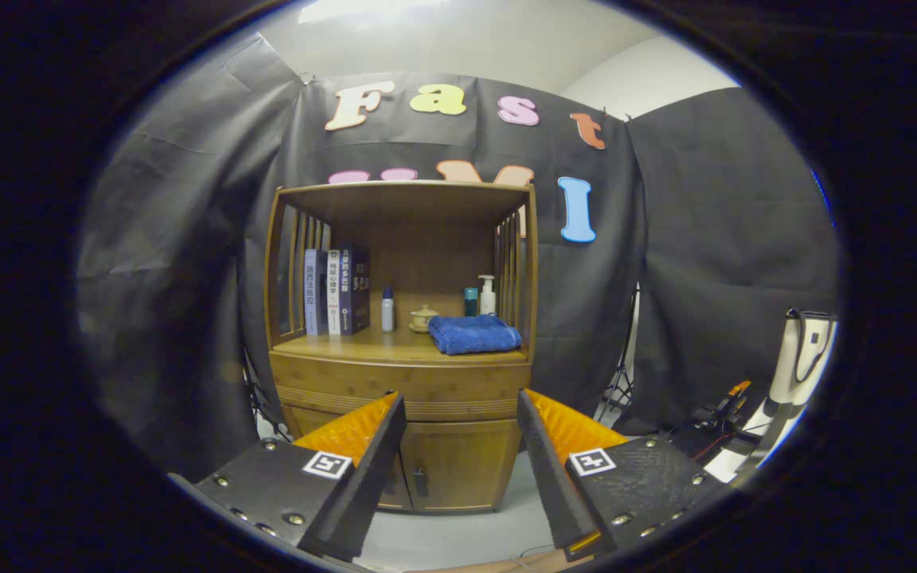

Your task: Pull open the drawer, take out the items inside it, and place them on the countertop above the cabinet.

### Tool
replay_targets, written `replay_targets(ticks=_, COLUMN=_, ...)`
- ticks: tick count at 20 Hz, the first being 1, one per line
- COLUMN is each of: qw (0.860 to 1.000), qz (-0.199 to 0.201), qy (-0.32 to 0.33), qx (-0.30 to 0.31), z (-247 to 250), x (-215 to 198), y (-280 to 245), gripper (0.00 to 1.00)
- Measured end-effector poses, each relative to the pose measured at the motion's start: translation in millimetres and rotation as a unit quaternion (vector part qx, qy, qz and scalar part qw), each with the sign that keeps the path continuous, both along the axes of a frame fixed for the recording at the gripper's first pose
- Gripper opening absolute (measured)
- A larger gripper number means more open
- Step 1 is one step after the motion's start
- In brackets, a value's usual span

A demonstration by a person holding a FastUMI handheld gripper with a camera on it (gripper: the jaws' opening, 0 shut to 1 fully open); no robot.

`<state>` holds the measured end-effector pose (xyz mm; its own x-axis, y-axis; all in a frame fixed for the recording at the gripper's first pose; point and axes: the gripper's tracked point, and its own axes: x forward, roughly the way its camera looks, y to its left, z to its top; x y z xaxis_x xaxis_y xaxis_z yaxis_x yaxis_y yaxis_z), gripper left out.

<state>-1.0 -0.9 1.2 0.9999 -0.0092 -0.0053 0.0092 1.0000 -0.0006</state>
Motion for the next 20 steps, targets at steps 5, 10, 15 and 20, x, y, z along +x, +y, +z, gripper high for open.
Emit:
replay_targets(ticks=5, qw=1.0, qz=0.001, qy=0.002, qx=-0.001, z=-1.4, x=1.6, y=2.5, gripper=0.84)
replay_targets(ticks=10, qw=0.999, qz=-0.018, qy=-0.031, qx=0.011, z=6.1, x=26.3, y=-2.1, gripper=0.84)
replay_targets(ticks=15, qw=0.999, qz=-0.014, qy=-0.009, qx=0.031, z=-13.8, x=88.9, y=18.4, gripper=0.84)
replay_targets(ticks=20, qw=0.999, qz=-0.009, qy=0.034, qx=0.031, z=-47.1, x=150.3, y=51.8, gripper=0.84)
